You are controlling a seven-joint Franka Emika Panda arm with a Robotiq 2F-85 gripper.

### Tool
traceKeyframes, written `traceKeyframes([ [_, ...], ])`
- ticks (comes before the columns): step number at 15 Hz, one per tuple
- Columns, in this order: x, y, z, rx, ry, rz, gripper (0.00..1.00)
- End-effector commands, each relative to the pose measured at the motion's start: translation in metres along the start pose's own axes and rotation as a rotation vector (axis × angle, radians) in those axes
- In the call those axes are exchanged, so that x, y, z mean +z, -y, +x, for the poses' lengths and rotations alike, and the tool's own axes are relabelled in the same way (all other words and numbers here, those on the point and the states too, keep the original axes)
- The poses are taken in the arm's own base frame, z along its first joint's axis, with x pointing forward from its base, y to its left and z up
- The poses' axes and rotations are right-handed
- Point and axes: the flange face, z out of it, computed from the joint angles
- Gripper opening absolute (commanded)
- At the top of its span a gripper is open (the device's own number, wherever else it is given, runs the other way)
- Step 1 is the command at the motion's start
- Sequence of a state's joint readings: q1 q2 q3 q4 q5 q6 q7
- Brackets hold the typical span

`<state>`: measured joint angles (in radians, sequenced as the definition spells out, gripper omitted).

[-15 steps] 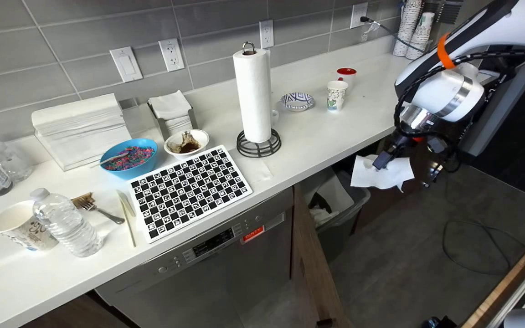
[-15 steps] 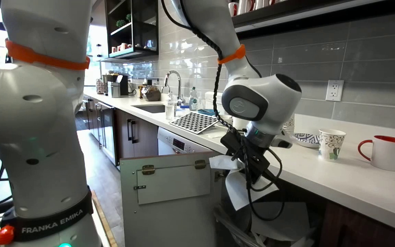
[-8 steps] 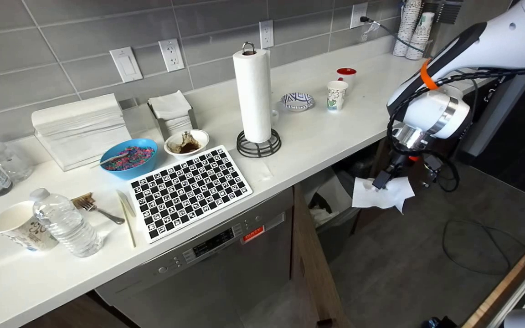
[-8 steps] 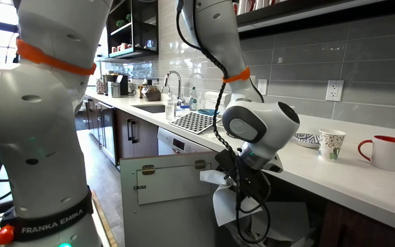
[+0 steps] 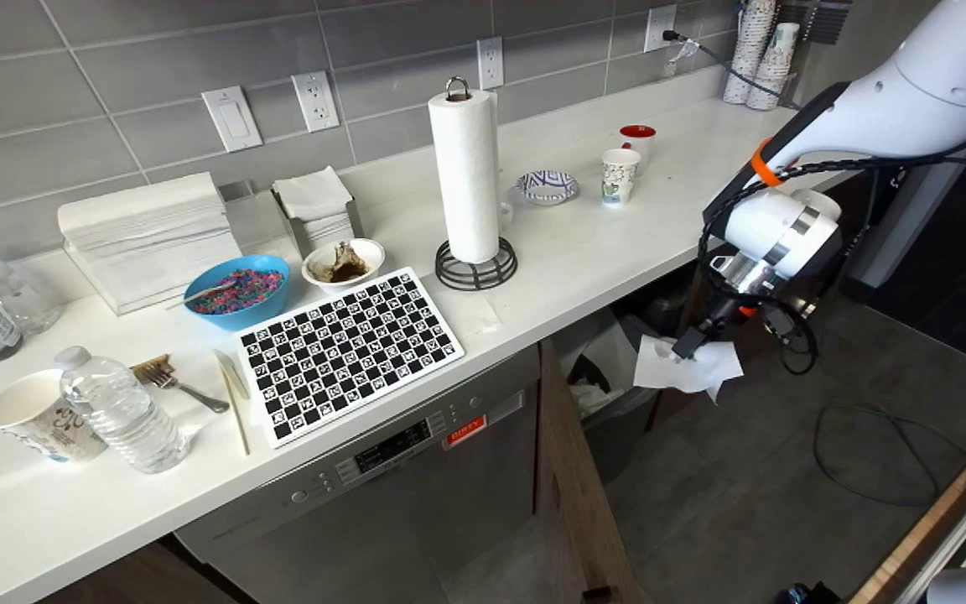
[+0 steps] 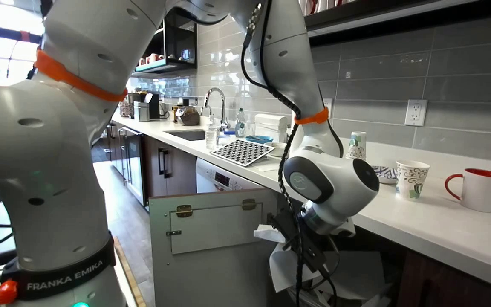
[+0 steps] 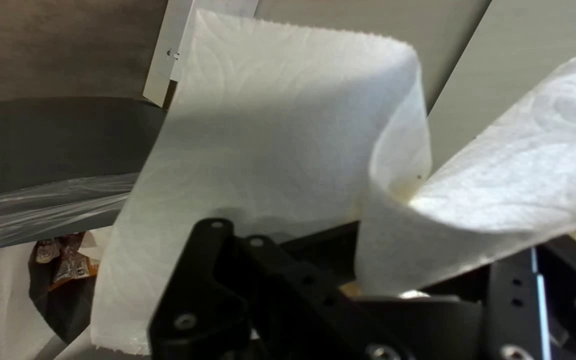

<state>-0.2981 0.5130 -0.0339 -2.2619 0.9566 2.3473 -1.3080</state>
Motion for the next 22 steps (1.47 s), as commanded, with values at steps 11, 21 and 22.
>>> traceKeyframes([
  [11, 0.047, -0.061, 0.004, -0.091, -0.354, 0.133, 0.00],
  [21, 0.072, -0.102, 0.006, -0.010, -0.561, 0.263, 0.00],
  [22, 0.075, -0.106, 0.010, 0.000, -0.561, 0.262, 0.00],
])
